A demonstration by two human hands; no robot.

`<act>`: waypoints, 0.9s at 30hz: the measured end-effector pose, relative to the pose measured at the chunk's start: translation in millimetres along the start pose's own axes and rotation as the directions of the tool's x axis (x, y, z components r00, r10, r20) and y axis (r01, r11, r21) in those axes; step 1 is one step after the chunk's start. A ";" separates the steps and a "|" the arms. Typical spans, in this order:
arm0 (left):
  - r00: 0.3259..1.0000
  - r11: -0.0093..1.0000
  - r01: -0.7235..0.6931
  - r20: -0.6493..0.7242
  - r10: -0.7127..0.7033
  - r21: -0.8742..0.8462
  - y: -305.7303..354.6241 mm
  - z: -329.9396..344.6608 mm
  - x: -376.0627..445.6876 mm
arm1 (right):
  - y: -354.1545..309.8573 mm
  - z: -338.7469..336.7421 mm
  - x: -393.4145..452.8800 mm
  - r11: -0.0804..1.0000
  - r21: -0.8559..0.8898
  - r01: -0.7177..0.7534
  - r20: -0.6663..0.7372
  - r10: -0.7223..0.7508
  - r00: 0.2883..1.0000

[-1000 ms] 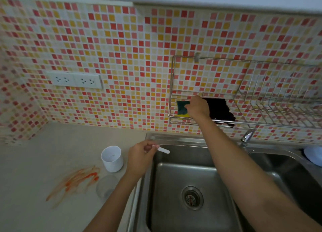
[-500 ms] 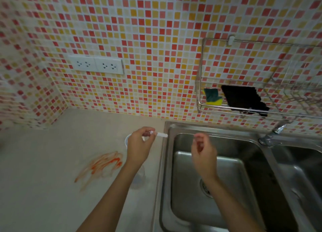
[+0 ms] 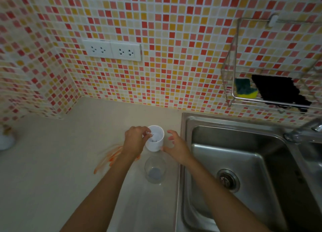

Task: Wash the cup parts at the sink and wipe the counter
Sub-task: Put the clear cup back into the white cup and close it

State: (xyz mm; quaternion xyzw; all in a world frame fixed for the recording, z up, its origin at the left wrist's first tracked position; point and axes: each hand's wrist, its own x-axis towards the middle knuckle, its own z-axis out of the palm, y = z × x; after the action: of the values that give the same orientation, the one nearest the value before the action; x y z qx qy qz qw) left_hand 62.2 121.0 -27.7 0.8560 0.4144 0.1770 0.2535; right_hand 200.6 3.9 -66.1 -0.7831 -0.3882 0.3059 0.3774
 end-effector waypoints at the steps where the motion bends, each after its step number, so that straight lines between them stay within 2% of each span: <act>1: 1.000 1.000 -0.017 0.002 0.017 0.011 -1.7 1.2 1.6 | -2.2 3.2 2.5 1.000 0.007 0.013 0.012 -0.013 1.000; 7: 0.996 0.993 -0.088 0.009 0.088 0.083 -9.8 2.7 20.3 | -9.5 13.3 18.0 0.997 0.054 0.062 0.044 -0.065 0.997; 14: 0.985 0.978 -0.147 0.109 0.132 0.145 -20.5 1.2 33.0 | -13.3 19.5 27.9 0.993 0.072 0.088 0.083 -0.094 0.992; 19: 0.984 0.978 -0.178 0.027 0.176 0.106 -25.5 1.9 31.4 | -8.9 17.5 29.5 0.993 0.076 0.095 0.089 -0.102 0.991; 27: 0.980 0.974 -0.199 0.015 0.198 0.107 -19.5 -0.3 34.2 | -5.9 19.1 32.9 0.993 0.070 0.095 0.104 -0.102 0.989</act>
State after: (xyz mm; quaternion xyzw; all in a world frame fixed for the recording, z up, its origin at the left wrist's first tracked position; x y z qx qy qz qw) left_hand 70.3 158.7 -35.6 0.9059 0.3352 0.1771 0.1888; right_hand 200.4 40.8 -77.4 -0.7327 -0.4360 0.3411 0.3959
